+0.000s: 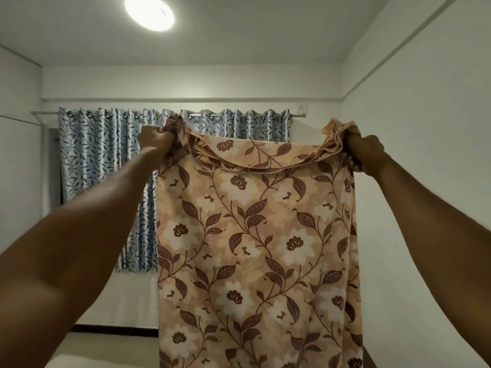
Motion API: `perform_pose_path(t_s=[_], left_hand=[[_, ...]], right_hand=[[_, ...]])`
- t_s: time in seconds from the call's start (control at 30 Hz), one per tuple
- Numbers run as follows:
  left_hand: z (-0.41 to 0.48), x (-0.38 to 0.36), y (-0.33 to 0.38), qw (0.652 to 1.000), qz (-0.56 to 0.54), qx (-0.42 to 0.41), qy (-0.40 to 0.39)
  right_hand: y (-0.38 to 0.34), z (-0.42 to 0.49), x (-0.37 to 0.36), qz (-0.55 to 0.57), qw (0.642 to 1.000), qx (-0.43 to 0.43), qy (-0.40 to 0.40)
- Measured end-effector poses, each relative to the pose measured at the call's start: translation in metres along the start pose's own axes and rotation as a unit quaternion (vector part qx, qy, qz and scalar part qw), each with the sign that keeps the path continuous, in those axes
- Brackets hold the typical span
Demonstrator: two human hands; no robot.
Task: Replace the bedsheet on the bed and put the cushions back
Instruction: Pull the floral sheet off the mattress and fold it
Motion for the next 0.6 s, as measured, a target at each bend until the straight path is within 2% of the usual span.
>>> perform_pose_path(t_s=[0.23, 0.37, 0.6], left_hand=[[0.009, 0.009, -0.048, 0.998, -0.021, 0.054, -0.036], [-0.026, 0.016, -0.029, 0.999, 0.011, 0.036, -0.023], [-0.037, -0.018, -0.087, 0.994, -0.008, 0.087, -0.061]], right_hand=[[0.022, -0.029, -0.006, 0.013, 0.999, -0.031, -0.017], [0.038, -0.029, -0.015, -0.006, 0.999, -0.041, -0.022], [0.095, -0.001, -0.04, -0.054, 0.991, -0.106, -0.065]])
Point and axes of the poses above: each hand's wrist, its own z-axis towards the middle knuckle, its own x-axis out of the back of the hand, y = z × x, the point moved 3 cm from there along z, towards the middle knuckle, and after that the axes turned 14 degrees about -x, right-handed, at the moved point
